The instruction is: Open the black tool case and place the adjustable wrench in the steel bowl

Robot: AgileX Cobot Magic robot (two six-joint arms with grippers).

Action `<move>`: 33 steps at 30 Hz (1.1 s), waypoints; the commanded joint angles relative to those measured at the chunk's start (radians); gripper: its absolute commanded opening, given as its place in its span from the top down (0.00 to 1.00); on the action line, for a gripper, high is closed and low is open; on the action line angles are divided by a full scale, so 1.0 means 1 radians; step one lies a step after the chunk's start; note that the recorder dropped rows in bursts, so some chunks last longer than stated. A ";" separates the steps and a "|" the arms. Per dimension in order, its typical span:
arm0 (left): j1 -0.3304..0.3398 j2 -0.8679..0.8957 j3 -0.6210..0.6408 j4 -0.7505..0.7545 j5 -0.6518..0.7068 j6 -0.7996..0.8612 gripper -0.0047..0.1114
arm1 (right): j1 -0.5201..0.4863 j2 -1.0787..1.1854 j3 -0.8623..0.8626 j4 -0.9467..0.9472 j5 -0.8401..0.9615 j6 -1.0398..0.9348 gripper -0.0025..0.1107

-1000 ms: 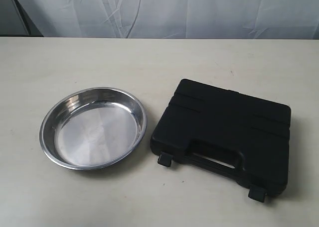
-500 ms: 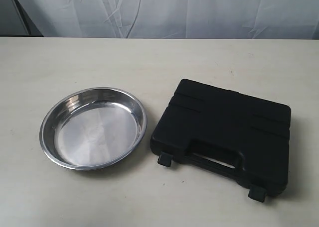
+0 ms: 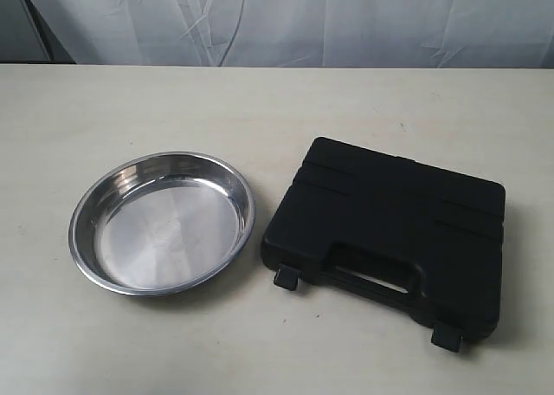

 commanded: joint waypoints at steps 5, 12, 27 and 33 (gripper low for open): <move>-0.001 0.004 -0.002 -0.002 -0.005 -0.001 0.96 | 0.024 0.547 -0.316 0.121 0.553 -0.540 0.99; -0.001 0.004 -0.002 -0.002 -0.005 -0.001 0.96 | 0.150 1.076 -0.454 0.176 0.724 -0.581 0.99; -0.001 0.004 -0.002 -0.002 -0.005 -0.001 0.96 | 0.399 1.509 -0.487 0.124 0.697 -0.632 0.98; -0.001 0.004 -0.002 -0.002 -0.005 -0.001 0.96 | 0.405 1.509 -0.487 0.099 0.693 -0.632 0.98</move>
